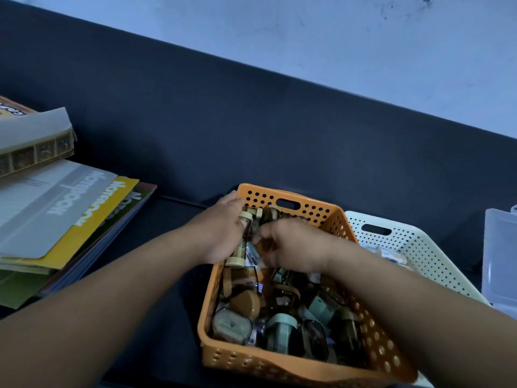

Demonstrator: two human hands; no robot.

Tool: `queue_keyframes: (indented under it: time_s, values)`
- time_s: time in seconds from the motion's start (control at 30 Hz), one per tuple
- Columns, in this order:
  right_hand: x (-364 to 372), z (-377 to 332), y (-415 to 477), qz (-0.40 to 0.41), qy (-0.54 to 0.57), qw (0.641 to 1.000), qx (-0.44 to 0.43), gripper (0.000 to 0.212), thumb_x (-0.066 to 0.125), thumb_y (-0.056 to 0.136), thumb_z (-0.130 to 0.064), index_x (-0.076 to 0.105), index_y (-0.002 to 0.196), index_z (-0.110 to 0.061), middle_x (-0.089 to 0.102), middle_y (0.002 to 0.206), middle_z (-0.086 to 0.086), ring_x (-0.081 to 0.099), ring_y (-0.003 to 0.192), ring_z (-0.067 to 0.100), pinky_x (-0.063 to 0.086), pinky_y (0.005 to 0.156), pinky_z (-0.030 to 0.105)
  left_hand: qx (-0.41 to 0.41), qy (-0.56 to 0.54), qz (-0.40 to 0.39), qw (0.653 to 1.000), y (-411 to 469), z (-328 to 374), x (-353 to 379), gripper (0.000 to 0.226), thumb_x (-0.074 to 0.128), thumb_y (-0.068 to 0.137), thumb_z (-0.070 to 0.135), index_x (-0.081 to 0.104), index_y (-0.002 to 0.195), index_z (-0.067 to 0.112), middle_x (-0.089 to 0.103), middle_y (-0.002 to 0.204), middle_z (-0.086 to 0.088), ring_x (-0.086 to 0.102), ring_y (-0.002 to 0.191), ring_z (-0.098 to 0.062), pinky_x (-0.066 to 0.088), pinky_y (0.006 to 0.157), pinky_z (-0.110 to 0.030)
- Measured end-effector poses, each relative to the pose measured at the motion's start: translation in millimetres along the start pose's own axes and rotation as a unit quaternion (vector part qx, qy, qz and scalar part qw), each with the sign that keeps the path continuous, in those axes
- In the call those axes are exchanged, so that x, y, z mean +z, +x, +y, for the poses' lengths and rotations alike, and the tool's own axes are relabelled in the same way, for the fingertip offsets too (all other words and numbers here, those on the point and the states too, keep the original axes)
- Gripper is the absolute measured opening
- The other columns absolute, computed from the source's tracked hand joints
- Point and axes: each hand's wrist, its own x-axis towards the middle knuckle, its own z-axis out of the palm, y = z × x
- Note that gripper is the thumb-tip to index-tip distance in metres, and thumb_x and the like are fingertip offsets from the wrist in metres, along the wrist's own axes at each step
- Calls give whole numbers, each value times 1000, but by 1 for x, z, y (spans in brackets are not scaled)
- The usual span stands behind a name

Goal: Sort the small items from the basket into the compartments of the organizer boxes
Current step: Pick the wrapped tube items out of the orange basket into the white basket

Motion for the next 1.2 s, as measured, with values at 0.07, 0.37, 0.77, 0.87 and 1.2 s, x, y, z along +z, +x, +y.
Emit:
queue_keyframes:
  time_s: [0.07, 0.37, 0.77, 0.87, 1.2]
  values:
    - [6, -2, 8, -23, 6, 1000, 8, 51, 72, 84, -31, 54, 132, -27, 62, 103, -7, 56, 93, 14, 44, 79, 25, 1, -4, -1, 1000, 0, -1, 0, 57, 34, 103, 27, 9, 153, 19, -8, 160, 12, -1, 147, -10, 6, 119, -30]
    - [6, -2, 27, -72, -25, 996, 47, 75, 74, 77, -47, 42, 143, -30, 56, 135, -3, 52, 122, 22, 44, 97, 31, -3, -34, -1, 999, 0, -2, 2, 57, 35, 102, 22, 11, 153, 22, -12, 158, 16, 1, 146, -9, 8, 112, -24]
    - [9, -3, 21, -42, -47, 997, 34, 69, 74, 78, -44, 46, 139, -27, 53, 130, -2, 53, 117, 22, 47, 95, 36, -9, -30, -1, 999, 0, 2, 2, 56, 37, 102, 23, 14, 153, 24, -12, 158, 16, 1, 146, -9, 8, 114, -28]
    - [9, -5, 20, -25, -32, 998, 40, 59, 73, 80, -39, 51, 133, -26, 62, 121, -3, 56, 111, 20, 46, 87, 30, -12, -29, -2, 1000, -1, 4, 2, 56, 38, 102, 23, 14, 153, 24, -11, 159, 16, 0, 146, -10, 8, 114, -28]
    - [8, -3, 16, -54, 26, 997, 50, 37, 73, 78, -22, 55, 110, -22, 57, 95, -5, 57, 92, 17, 51, 74, 30, -15, -2, 0, 1000, -2, 4, 2, 54, 36, 102, 25, 16, 153, 23, -12, 159, 13, -1, 147, -10, 8, 115, -28]
